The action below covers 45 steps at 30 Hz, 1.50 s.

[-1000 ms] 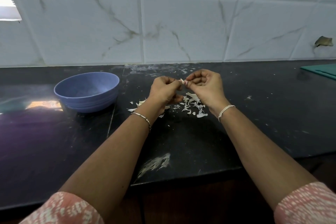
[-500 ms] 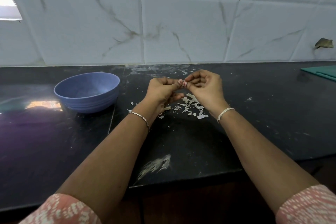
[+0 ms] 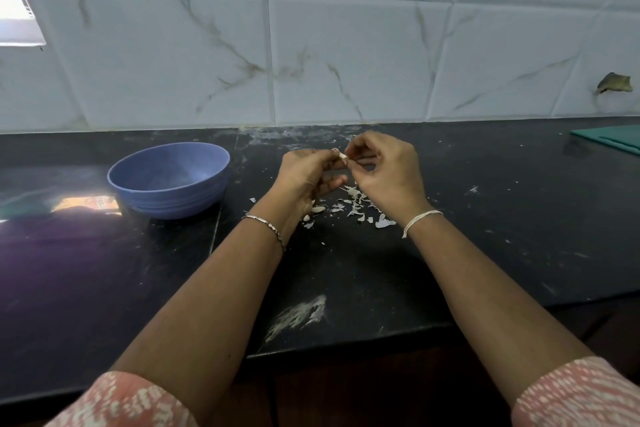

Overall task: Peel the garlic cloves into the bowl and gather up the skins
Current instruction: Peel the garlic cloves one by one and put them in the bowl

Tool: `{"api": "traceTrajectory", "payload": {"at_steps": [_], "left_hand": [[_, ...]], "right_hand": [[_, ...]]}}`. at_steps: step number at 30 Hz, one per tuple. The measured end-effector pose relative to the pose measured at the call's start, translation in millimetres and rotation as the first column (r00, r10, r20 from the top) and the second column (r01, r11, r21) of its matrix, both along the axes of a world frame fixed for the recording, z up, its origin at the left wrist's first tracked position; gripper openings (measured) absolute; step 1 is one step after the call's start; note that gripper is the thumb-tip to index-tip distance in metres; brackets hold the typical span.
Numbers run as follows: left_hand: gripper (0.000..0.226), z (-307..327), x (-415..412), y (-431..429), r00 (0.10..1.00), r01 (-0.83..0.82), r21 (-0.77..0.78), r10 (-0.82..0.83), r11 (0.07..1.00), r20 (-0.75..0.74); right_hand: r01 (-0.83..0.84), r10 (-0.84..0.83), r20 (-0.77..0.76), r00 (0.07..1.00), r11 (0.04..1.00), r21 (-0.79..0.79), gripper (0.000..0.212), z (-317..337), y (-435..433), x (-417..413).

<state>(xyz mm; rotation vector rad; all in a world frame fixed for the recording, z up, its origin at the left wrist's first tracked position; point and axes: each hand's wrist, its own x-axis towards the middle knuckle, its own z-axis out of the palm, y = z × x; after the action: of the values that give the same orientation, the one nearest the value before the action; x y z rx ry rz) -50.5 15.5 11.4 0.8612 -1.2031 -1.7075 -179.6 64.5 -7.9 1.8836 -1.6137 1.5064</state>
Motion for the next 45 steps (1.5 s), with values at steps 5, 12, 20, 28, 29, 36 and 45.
{"api": "traceTrajectory", "payload": {"at_steps": [5,12,20,28,29,36,45], "left_hand": [[0.007,42,67,-22,0.923,-0.221,-0.413,0.326,0.884,0.204],[0.007,51,192,-68,0.304,0.086,-0.507,0.462,0.857,0.833],[0.032,51,149,-42,0.268,0.327,-0.668,0.612,0.668,0.744],[0.029,12,91,-18,0.080,0.655,-0.442,0.524,0.613,0.848],[0.029,8,89,-20,0.049,0.664,-0.422,0.527,0.617,0.848],[0.024,-6,88,-32,0.088,0.633,-0.482,0.562,0.606,0.822],[0.010,-19,90,-36,0.218,0.570,-0.593,0.591,0.569,0.776]], "right_hand": [[-0.046,0.035,0.147,0.988,0.997,0.068,0.013,2,0,0],[-0.044,0.199,-0.175,0.964,0.774,0.632,0.009,20,-6,28],[0.146,0.150,-0.438,0.886,0.807,0.573,0.008,22,-8,48],[0.116,0.212,-0.521,0.827,0.842,0.527,0.020,14,-25,65],[0.141,0.210,-0.552,0.807,0.839,0.525,0.022,14,-29,68],[0.245,0.216,-0.597,0.773,0.766,0.594,0.017,25,-54,81],[0.226,0.251,-0.578,0.776,0.746,0.627,0.004,26,-51,84]]}}
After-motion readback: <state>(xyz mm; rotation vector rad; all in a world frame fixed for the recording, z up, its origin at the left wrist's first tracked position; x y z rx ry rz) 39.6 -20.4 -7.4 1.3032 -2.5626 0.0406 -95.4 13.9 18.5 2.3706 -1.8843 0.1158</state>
